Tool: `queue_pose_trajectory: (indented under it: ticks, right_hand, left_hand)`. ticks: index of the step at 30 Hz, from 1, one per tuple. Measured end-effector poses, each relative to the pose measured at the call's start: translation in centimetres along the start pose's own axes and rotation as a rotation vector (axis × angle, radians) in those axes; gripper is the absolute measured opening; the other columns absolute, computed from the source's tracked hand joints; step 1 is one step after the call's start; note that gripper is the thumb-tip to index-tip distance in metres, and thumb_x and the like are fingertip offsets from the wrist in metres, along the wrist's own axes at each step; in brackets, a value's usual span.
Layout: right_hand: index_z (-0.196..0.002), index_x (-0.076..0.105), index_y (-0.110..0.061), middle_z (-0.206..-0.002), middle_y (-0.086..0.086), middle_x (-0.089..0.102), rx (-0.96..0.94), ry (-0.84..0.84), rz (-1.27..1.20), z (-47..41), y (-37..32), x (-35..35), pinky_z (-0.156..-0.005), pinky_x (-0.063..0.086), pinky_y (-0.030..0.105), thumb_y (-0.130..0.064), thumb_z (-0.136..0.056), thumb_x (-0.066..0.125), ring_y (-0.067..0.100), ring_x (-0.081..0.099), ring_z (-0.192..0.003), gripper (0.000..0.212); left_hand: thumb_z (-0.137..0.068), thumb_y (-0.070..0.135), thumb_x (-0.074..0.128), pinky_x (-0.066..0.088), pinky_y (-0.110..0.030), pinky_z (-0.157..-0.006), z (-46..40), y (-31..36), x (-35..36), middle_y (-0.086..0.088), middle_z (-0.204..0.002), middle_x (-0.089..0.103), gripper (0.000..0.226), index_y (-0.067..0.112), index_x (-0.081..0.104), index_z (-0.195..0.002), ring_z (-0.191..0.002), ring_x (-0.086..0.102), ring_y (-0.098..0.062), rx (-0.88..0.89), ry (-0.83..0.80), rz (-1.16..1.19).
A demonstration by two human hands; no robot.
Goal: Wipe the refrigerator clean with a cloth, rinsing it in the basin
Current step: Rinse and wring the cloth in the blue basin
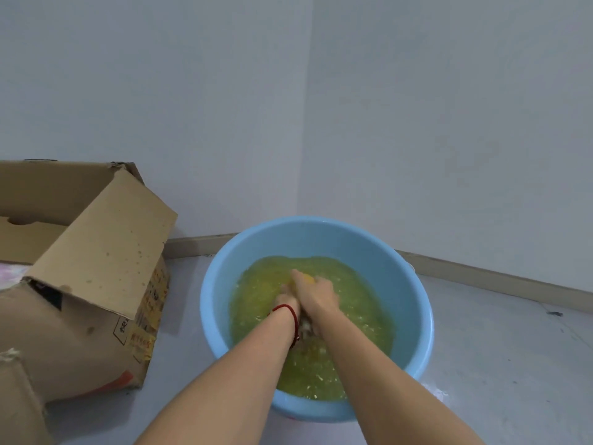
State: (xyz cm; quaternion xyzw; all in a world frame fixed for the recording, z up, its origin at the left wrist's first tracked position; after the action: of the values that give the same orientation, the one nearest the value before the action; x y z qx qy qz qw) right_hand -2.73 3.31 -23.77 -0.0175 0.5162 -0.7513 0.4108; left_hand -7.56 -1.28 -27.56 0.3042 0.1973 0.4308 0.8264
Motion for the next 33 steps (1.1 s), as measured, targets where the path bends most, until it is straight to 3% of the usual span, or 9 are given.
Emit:
queue_pose_trajectory:
  ticks: [2,4,8,13,19,22,26,31,33]
  right_hand:
    - [-0.108,0.066,-0.012,-0.107,0.011,0.072,-0.162,0.057,0.277,0.1,0.1,-0.5,-0.079,0.059,0.033,-0.065,-0.093,0.057,0.025,0.068,-0.087,0.056]
    - [-0.094,0.063,-0.013,-0.100,0.010,0.072,-0.275,0.083,0.573,0.0,0.2,-1.5,-0.075,0.053,0.031,-0.058,-0.102,0.049,0.026,0.063,-0.080,0.048]
    - [-0.131,0.055,-0.011,-0.136,0.016,0.055,-0.370,0.213,1.037,-1.5,0.6,-3.6,-0.087,0.048,0.046,-0.030,-0.109,0.034,0.037,0.057,-0.119,0.036]
    - [-0.151,0.038,-0.019,-0.163,0.017,0.019,-0.082,0.102,0.849,-0.9,2.8,-3.2,-0.114,0.029,0.063,-0.041,-0.105,0.029,0.044,0.022,-0.147,0.051]
    - [-0.107,0.064,-0.008,-0.107,0.015,0.072,0.089,-0.086,-0.015,-0.7,0.7,-0.7,-0.092,0.061,0.050,-0.042,-0.092,0.041,0.033,0.072,-0.097,0.044]
    - [-0.100,0.065,-0.015,-0.100,0.010,0.073,-0.143,0.027,0.264,0.1,1.0,-0.8,-0.082,0.060,0.041,-0.051,-0.092,0.049,0.032,0.071,-0.090,0.040]
    - [-0.100,0.064,-0.015,-0.104,0.010,0.068,-0.339,0.126,0.850,-0.8,1.5,-2.9,-0.079,0.051,0.038,-0.043,-0.105,0.044,0.032,0.067,-0.095,0.034]
    - [-0.147,0.042,-0.016,-0.157,0.018,0.025,-0.187,0.158,1.077,-0.5,1.7,-3.2,-0.108,0.039,0.061,-0.039,-0.102,0.034,0.043,0.026,-0.144,0.051]
    - [-0.153,0.038,-0.013,-0.165,0.021,0.015,-0.024,0.028,0.925,-0.2,1.8,-2.1,-0.117,0.026,0.064,-0.036,-0.097,0.032,0.049,0.015,-0.149,0.060]
  left_hand:
    - [-0.112,0.035,0.024,0.051,-0.017,-0.051,2.9,0.9,-0.2,-0.010,-0.086,0.062,0.052,0.001,0.063,-0.108,-0.061,0.056,-0.014,0.082,-0.060,-0.092]
    - [-0.112,0.025,0.027,0.059,-0.027,-0.081,4.8,1.2,-0.5,-0.015,-0.123,0.062,0.044,-0.001,0.055,-0.135,-0.094,0.067,-0.025,0.132,0.001,-0.303]
    - [-0.104,0.041,0.048,0.060,-0.040,-0.067,4.1,1.0,-1.7,-0.015,-0.124,0.064,0.047,0.009,0.055,-0.138,-0.085,0.066,-0.032,0.210,0.139,-0.665]
    - [-0.105,0.032,0.042,0.043,-0.044,-0.111,0.4,0.3,-1.4,-0.020,-0.149,0.048,0.050,0.008,0.045,-0.149,-0.133,0.052,-0.037,0.103,0.159,-0.522]
    - [-0.100,0.063,0.025,0.058,-0.041,-0.085,-3.1,-0.3,0.5,-0.018,-0.101,0.072,0.073,0.003,0.066,-0.111,-0.090,0.071,-0.031,0.048,0.044,-0.078]
    - [-0.108,0.034,0.038,0.051,-0.035,-0.053,1.7,0.2,0.0,-0.014,-0.071,0.061,0.041,0.004,0.059,-0.091,-0.058,0.058,-0.025,0.063,-0.080,-0.065]
    - [-0.109,0.037,0.037,0.044,-0.029,-0.041,4.0,0.9,-1.5,-0.013,-0.098,0.057,0.038,0.007,0.054,-0.124,-0.061,0.054,-0.024,0.183,0.017,-0.641]
    - [-0.105,0.029,0.046,0.055,-0.041,-0.088,2.4,0.7,-1.8,-0.019,-0.145,0.048,0.051,0.007,0.037,-0.150,-0.119,0.059,-0.037,0.169,0.216,-0.723]
    - [-0.102,0.028,0.041,0.054,-0.044,-0.099,1.5,0.5,-1.1,-0.020,-0.125,0.062,0.039,0.002,0.061,-0.124,-0.111,0.063,-0.034,0.097,0.134,-0.456]
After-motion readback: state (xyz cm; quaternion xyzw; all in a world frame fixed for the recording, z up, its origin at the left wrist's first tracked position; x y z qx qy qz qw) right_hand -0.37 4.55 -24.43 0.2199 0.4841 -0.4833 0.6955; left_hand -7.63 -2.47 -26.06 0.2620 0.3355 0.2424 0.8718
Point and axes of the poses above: each hand's wrist, its own z-axis away from the middle knuckle, its own x-axis out of the palm, y = z × x, the point moved 1 cm from there along -z, towards the middle knuckle
